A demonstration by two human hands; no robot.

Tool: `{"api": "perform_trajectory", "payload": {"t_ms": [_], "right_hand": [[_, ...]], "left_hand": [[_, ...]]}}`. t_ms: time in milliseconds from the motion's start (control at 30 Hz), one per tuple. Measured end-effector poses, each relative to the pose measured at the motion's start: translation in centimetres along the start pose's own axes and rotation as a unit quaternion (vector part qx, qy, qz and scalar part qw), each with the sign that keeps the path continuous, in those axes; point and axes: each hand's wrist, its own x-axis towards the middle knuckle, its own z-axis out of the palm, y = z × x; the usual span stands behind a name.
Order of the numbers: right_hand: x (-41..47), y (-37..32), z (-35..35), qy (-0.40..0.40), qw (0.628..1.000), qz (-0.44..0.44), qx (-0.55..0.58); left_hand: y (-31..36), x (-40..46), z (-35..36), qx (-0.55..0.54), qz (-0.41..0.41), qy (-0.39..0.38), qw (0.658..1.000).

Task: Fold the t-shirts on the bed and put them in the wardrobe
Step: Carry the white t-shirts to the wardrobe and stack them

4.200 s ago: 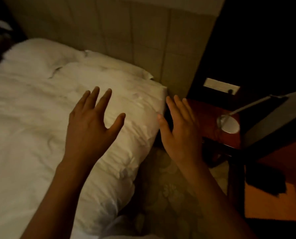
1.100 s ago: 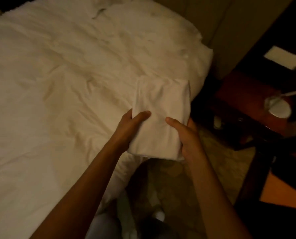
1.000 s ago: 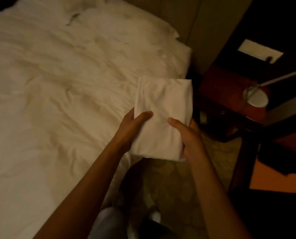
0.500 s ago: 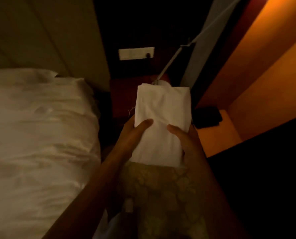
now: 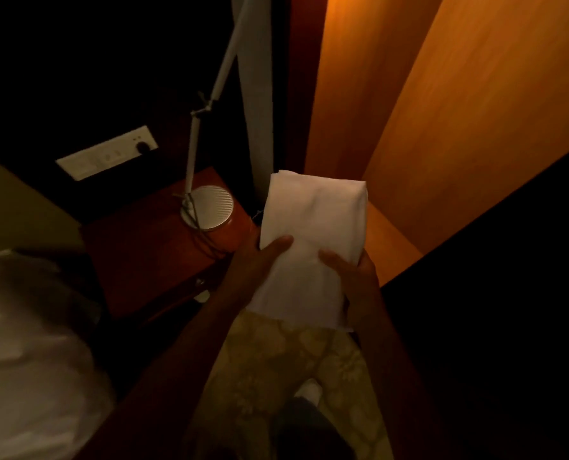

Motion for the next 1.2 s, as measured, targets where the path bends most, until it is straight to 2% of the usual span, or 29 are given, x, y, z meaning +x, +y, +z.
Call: {"api": "perform_trajectory", "payload": {"t_ms": [167,300,433,567,767,933,1067,1200], "right_hand": [[9.0,2.5,-2.9,0.034,0.999,0.013,0.034],[16.6,6.5,-4.4,0.054,0.996,0.054,0.050],[25.3,13.1,-5.6,0.101,0.986,0.103,0.085],[34.0,21.5,-6.2,0.121,0.980,0.107,0.115],[46.1,33.0,-7.4,0.167,0.972,0.067,0.153],[53.1,39.4,-8.7,0.208,0.962,0.031,0.174],[56.9,41.9,-10.0,0.246,0.947,-0.005,0.206],[60.2,42.1,-11.9,0.247,0.941,-0.041,0.229]], "left_hand": [[-4.0,8.7,4.2,0.043,0.028,-0.046,0.998],[-8.7,15.7,6.4,0.052,0.012,-0.096,0.994],[-15.6,23.7,7.9,0.083,0.002,-0.144,0.986],[-24.6,32.9,9.2,0.103,-0.004,-0.165,0.981],[-36.9,44.8,11.4,0.144,0.015,-0.214,0.966],[-45.0,52.4,13.5,0.143,0.033,-0.242,0.959],[-47.9,56.5,15.9,0.132,0.055,-0.271,0.952],[-48.3,59.3,18.1,0.142,0.052,-0.299,0.942]]}}
